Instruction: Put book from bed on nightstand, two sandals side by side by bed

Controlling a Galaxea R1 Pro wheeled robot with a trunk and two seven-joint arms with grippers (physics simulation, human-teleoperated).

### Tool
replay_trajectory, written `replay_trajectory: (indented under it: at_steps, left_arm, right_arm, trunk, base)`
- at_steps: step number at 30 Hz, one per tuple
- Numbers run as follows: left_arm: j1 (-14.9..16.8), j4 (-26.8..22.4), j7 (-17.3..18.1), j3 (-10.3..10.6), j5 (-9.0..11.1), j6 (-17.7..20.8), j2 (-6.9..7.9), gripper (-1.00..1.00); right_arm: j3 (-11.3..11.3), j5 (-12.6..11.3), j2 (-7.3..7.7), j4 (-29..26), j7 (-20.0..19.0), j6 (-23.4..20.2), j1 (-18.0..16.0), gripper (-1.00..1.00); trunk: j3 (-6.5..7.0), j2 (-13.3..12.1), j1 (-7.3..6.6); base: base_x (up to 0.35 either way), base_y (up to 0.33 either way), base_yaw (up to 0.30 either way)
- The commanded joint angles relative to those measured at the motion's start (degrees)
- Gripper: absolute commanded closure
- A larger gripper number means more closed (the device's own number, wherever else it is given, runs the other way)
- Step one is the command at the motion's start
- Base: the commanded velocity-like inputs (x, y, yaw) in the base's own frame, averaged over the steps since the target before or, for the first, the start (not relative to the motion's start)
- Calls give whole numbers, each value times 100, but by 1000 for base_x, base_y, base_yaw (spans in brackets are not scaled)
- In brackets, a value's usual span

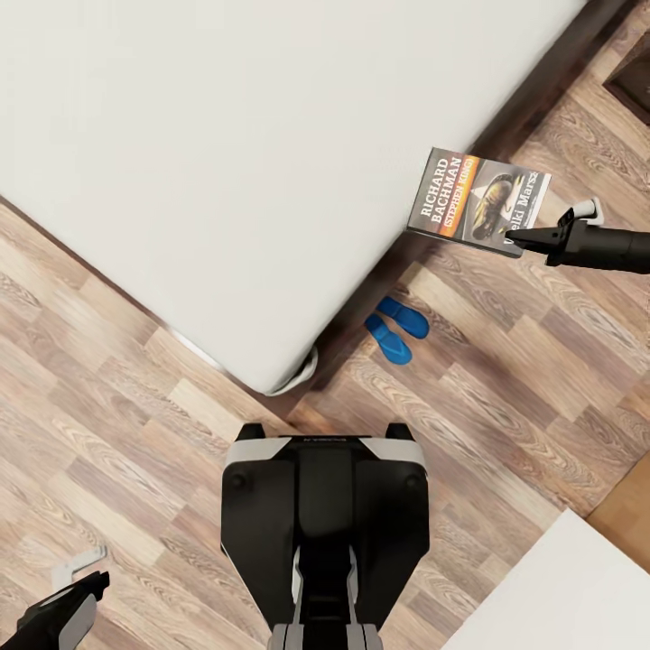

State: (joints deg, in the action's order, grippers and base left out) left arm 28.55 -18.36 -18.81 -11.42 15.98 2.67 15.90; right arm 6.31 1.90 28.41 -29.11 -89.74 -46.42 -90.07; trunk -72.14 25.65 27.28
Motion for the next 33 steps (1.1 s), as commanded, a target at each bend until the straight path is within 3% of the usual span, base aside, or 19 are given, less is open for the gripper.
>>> replay_trajectory:
  at_steps: [1, 33]
  left_arm:
    - [-3, -14, -18, 8, 46, 29, 0, -100]
    - [-6, -11, -38, 8, 46, 14, 0, -100]
  right_arm:
    - [11, 21, -2, 1, -26, -60, -3, 100]
    - [11, -58, 2, 1, -26, -60, -3, 100]
  trunk:
    - [4, 8, 4]
    - [282, 8, 4]
  base:
    - [0, 0, -167]
    - [-40, 0, -168]
